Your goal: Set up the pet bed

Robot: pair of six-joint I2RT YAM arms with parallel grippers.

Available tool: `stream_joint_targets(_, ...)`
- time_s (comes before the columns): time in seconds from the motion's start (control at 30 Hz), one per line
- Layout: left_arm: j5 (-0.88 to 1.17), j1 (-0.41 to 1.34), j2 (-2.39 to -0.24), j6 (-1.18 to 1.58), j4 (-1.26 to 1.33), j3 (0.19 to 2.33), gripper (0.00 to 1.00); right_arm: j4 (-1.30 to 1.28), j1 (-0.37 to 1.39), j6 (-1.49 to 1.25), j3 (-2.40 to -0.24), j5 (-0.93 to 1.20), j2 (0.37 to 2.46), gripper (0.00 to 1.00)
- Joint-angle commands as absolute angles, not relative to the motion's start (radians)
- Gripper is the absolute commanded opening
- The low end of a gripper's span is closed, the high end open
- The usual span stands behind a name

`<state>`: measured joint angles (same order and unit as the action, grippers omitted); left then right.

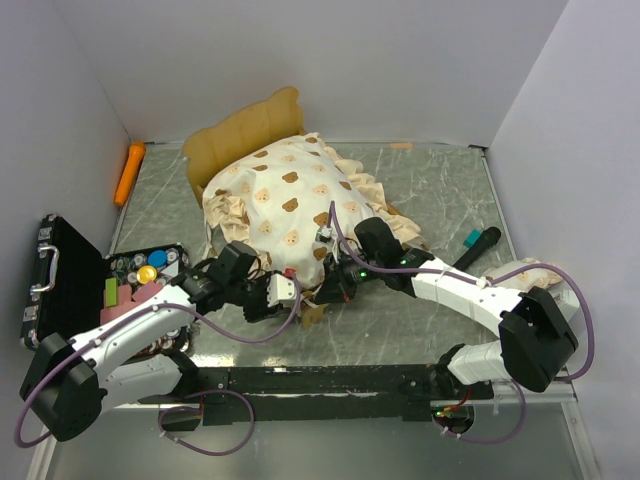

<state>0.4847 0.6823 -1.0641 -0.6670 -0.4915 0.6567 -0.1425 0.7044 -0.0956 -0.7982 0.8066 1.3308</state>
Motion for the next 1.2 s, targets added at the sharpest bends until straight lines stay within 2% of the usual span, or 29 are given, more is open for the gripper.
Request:
stream_joint_targets(0.0,0.485,0.686,-1.097,-0.629,-0.430,0.653,0.45,-0.110,0.704,-0.084,-0.819,0.828,1.331,0.00)
stream_joint_targets(0.2,0.509,0.687,-1.147,-0.615,-0.411,0.666,0.38,-0.109,0.704,-0.084,-0.816,0.825,1.335,0.00)
stream_joint_targets(0.6,0.516,0.689,-1.175,-0.594,-0.373,0.686,0.35,-0.094,0.703,-0.086,-0.811,0.827,1.345,0.00)
stream_joint_targets(0.63,0.512,0.687,-1.183,-0.594,-0.368,0.686,0.29,-0.095,0.703,-0.086,-0.811,0.827,1.345,0.00)
stream_joint_targets(0.73,0.505,0.689,-1.187,-0.595,-0.359,0.684,0.01,-0.098,0.701,-0.084,-0.811,0.828,1.345,0.00)
stream_joint_targets(1.17,0.325,0.623,-1.002,-0.600,-0.492,0.681,0.01,-0.271,0.703,-0.052,-0.905,0.905,1.373,0.00)
